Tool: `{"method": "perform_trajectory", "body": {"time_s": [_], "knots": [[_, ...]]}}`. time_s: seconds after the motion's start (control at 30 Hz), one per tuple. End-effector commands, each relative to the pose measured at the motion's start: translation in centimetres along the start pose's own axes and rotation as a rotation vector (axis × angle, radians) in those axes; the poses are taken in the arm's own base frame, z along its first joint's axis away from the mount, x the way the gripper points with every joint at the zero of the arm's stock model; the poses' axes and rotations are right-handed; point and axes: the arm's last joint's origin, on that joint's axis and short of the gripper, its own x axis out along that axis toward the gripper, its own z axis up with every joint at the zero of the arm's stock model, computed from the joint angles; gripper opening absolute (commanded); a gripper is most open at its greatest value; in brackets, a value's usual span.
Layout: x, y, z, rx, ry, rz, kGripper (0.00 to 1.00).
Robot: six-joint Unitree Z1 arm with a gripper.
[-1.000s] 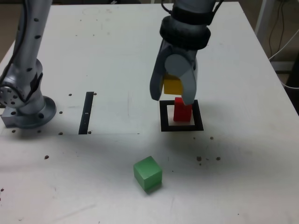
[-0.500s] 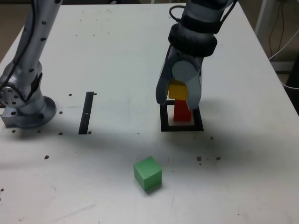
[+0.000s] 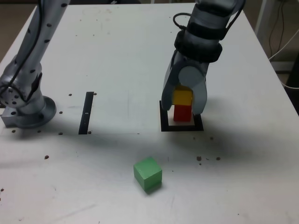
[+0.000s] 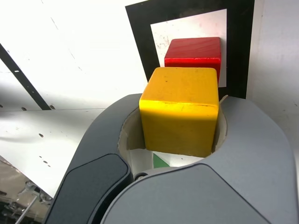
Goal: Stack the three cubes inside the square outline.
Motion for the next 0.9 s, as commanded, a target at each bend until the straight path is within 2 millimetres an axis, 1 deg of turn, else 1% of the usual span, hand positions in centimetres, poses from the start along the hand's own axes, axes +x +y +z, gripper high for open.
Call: {"method": "perform_trajectory", "body": {"time_s": [0.0, 0.17, 0.23, 0.3, 0.43, 0.47, 0.5, 0.57, 0.73, 0.87], "knots": [[0.47, 0.10, 0.45, -0.002, 0.006, -0.004, 0.37], [0.92, 0.17, 0.65, -0.003, 0.013, -0.004, 0.37], [1.04, 0.21, 0.67, -0.004, 0.016, -0.003, 0.40], [1.15, 0.25, 0.68, -0.003, 0.018, -0.004, 0.51], [1.33, 0.33, 0.65, 0.000, 0.017, -0.005, 0.84], [1.36, 0.33, 0.63, 0.001, 0.016, -0.005, 0.90], [1.37, 0.33, 0.60, 0.001, 0.016, -0.005, 0.93], [1.40, 0.33, 0.55, 0.001, 0.016, -0.006, 0.96], [1.34, 0.30, 0.27, 0.000, 0.016, -0.007, 0.98], [0.72, 0.23, -0.32, -0.002, -0.001, 0.003, 0.99]]}}
